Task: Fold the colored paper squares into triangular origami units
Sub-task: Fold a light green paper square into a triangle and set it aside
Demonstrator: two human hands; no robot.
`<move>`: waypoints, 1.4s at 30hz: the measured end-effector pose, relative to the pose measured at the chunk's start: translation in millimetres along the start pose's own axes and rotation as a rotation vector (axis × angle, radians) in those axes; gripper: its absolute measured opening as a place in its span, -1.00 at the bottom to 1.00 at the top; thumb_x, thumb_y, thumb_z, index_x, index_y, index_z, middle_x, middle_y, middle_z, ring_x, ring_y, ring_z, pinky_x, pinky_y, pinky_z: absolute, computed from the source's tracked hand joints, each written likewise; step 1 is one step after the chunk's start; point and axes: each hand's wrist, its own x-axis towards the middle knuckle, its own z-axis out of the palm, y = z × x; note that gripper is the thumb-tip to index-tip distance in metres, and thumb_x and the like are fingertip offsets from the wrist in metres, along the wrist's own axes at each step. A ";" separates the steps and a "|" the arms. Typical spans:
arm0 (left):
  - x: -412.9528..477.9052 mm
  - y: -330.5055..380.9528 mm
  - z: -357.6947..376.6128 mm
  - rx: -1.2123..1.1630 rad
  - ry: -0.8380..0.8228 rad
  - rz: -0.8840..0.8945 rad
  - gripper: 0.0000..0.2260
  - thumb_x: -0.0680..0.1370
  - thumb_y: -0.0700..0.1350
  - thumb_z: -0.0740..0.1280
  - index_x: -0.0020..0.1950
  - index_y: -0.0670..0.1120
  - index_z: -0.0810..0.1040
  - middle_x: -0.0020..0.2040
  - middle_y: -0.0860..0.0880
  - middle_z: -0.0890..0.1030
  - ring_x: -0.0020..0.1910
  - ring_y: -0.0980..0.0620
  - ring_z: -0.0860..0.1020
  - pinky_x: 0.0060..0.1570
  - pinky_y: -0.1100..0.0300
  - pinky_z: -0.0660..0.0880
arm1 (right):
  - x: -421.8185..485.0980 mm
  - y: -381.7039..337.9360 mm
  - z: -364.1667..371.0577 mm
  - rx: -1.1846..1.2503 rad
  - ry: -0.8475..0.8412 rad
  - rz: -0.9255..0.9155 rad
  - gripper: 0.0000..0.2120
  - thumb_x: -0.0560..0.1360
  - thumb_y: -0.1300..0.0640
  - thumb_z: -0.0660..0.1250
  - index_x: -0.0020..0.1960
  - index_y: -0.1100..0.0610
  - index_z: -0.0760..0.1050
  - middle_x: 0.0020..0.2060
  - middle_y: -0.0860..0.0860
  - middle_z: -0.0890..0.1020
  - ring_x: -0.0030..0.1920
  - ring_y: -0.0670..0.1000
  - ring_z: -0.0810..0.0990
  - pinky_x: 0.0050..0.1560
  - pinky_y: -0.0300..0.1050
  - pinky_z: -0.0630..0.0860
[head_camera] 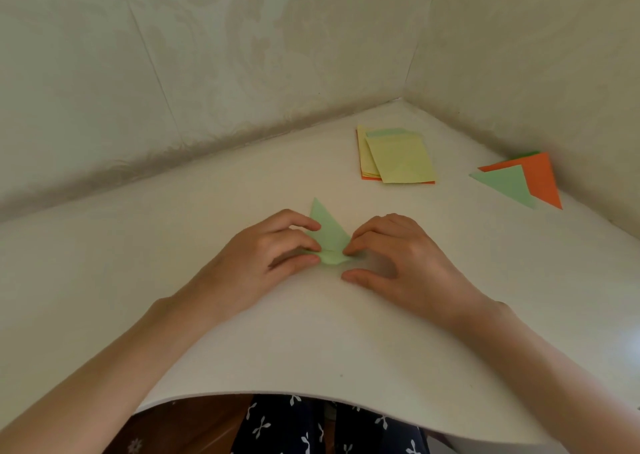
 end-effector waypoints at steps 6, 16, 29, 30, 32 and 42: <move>2.1 5.8 -4.0 -0.192 0.031 -0.187 -0.68 0.51 0.16 0.27 0.10 -0.01 0.57 0.11 0.16 0.53 0.02 0.19 0.55 0.00 0.41 0.41 | 5.5 -4.3 5.3 0.060 0.112 0.103 -0.77 0.51 0.04 0.28 -0.17 0.16 0.61 -0.20 -0.01 0.58 -0.12 0.03 0.44 -0.06 -0.18 0.37; 7.8 8.0 2.0 -0.149 0.192 -0.316 -0.82 0.51 -0.19 0.38 0.11 -0.10 0.55 -0.09 0.09 0.55 -0.17 0.26 0.51 -0.16 0.49 0.36 | 9.5 -8.4 9.1 0.027 0.050 0.335 -0.85 0.51 0.08 0.34 -0.19 0.13 0.49 -0.09 0.00 0.44 0.00 -0.01 0.29 0.01 -0.24 0.25; 1.3 16.1 8.2 0.355 -0.102 0.061 -0.67 0.58 -0.01 0.13 0.17 -0.08 0.61 0.12 0.02 0.59 0.05 0.09 0.47 0.12 0.20 0.33 | 7.4 -6.7 9.1 -0.017 0.065 0.308 -0.74 0.50 0.02 0.28 0.17 0.02 0.51 0.04 0.03 0.43 0.09 0.01 0.30 0.10 -0.14 0.30; 0.9 16.8 7.8 0.359 -0.112 0.059 -0.67 0.57 0.00 0.13 0.18 -0.08 0.61 0.12 0.02 0.59 0.05 0.09 0.47 0.12 0.21 0.32 | 6.4 -5.9 9.2 -0.028 0.081 0.285 -0.74 0.48 0.04 0.26 0.15 0.00 0.54 0.03 0.03 0.45 0.09 0.02 0.31 0.09 -0.13 0.31; 0.5 17.4 7.0 0.363 -0.114 0.052 -0.67 0.57 0.00 0.14 0.17 -0.07 0.61 0.11 0.03 0.59 0.03 0.10 0.46 0.11 0.22 0.31 | 5.9 -3.9 9.0 -0.008 0.082 0.285 -0.73 0.47 0.06 0.23 0.11 -0.04 0.60 0.03 0.02 0.47 0.11 0.07 0.36 0.12 -0.09 0.32; -0.3 16.2 8.4 0.375 -0.102 0.054 -0.67 0.58 -0.01 0.14 0.18 -0.08 0.60 0.12 0.04 0.59 0.05 0.12 0.46 0.14 0.24 0.30 | -1.6 3.8 6.1 -0.125 0.102 0.192 -0.63 0.50 0.03 0.08 0.11 -0.11 0.62 0.10 0.02 0.58 0.17 0.07 0.31 0.18 0.13 0.38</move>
